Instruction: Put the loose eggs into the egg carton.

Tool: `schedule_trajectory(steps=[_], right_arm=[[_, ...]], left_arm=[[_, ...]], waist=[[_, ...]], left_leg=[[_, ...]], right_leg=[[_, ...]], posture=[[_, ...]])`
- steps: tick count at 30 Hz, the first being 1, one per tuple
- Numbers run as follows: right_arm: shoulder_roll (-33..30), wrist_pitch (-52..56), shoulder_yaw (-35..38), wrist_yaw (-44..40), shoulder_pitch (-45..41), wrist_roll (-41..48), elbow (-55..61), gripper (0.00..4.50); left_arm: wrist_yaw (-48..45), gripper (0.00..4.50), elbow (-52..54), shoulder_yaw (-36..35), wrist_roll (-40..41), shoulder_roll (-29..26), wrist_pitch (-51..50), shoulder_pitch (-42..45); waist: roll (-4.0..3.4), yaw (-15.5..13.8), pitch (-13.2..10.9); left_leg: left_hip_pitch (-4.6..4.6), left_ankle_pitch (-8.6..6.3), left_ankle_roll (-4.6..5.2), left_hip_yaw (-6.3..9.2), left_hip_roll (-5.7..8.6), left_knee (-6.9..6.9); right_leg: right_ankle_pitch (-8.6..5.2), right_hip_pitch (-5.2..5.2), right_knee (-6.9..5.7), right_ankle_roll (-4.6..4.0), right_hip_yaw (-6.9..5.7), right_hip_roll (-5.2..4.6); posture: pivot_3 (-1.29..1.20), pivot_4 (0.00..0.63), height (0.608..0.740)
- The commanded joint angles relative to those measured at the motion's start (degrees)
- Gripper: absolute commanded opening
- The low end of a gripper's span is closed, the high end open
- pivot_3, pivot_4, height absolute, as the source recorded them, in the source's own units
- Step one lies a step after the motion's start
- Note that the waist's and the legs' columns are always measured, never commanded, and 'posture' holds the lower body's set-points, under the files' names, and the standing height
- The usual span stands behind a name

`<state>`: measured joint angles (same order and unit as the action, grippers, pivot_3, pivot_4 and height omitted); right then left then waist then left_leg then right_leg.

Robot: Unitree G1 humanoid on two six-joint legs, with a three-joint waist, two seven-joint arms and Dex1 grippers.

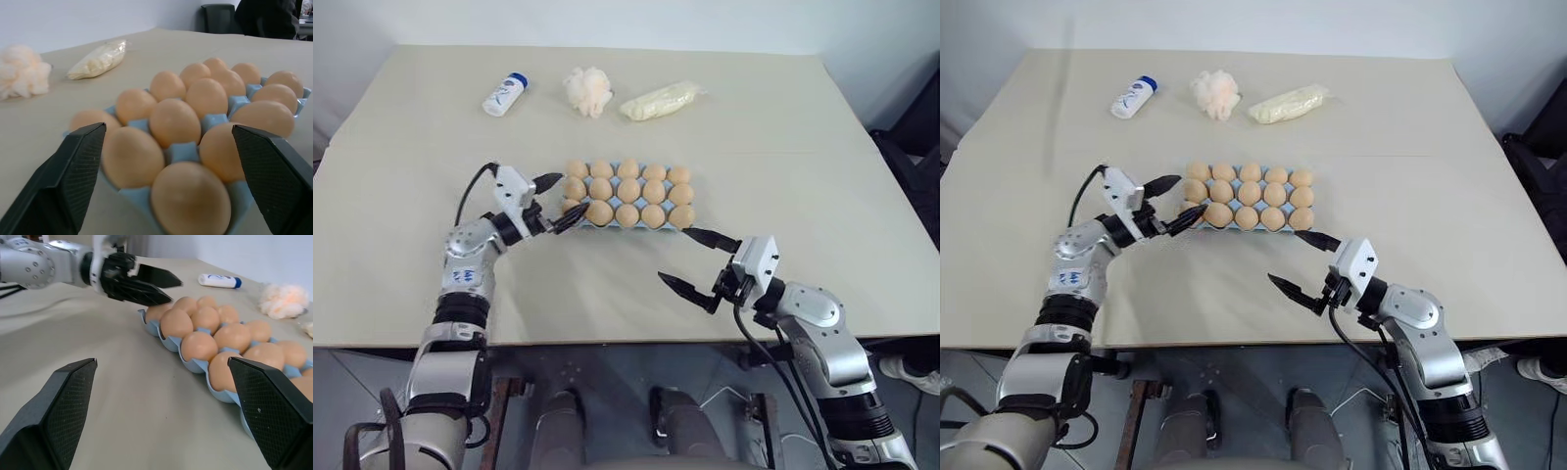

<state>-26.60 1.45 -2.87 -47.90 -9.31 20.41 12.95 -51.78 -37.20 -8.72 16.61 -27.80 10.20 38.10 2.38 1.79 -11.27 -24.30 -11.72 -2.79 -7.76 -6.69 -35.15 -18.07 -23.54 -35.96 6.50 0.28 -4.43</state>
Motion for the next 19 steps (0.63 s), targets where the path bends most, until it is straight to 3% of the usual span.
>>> schedule_trajectory(steps=[1, 8, 13, 19], right_arm=[[-2.30, 0.44, 2.93, -0.92, 1.28, 1.61, 2.30, 4.50], [-5.51, 1.66, 4.07, -5.31, -0.28, 3.74, 0.08, 4.50], [-7.30, 2.20, 5.21, -8.28, -0.89, 4.82, -1.09, 4.50], [-8.70, 1.46, 7.33, -9.79, 0.94, 5.00, -3.21, 4.50]], left_arm=[[-5.55, 4.23, 11.42, -2.50, 2.66, -7.56, -4.56, -8.63], [-8.84, 4.23, 25.66, -7.73, 6.18, -17.26, -13.83, -26.52], [-5.58, 4.23, 31.66, -10.57, 6.12, -16.31, -12.52, -30.82], [-2.49, 4.23, 36.20, -10.22, 5.55, -13.87, -11.57, -33.17]], waist=[[-0.01, 0.39, 0.00], [0.00, -0.10, 0.00], [0.00, -0.28, 0.00], [-0.02, -0.01, 0.01]], left_leg=[[0.02, -0.02, -0.03, -0.04, -0.04, 0.04], [0.08, -0.11, -0.09, -0.13, -0.11, 0.02], [0.07, -0.20, -0.21, -0.15, -0.09, 0.02], [0.11, -0.20, -0.20, -0.28, -0.11, 0.07]], right_leg=[[-0.01, -0.02, -0.01, -0.02, 0.01, 0.03], [-0.05, -0.08, -0.05, -0.15, 0.01, -0.03], [-0.16, -0.05, 0.07, -0.72, 0.00, -0.14], [-0.05, -0.09, 0.07, -0.56, 0.11, -0.12]], posture=[[0.00, 0.150, 0.740], [0.00, 0.150, 0.740], [0.00, 0.150, 0.740], [0.00, 0.150, 0.740]])
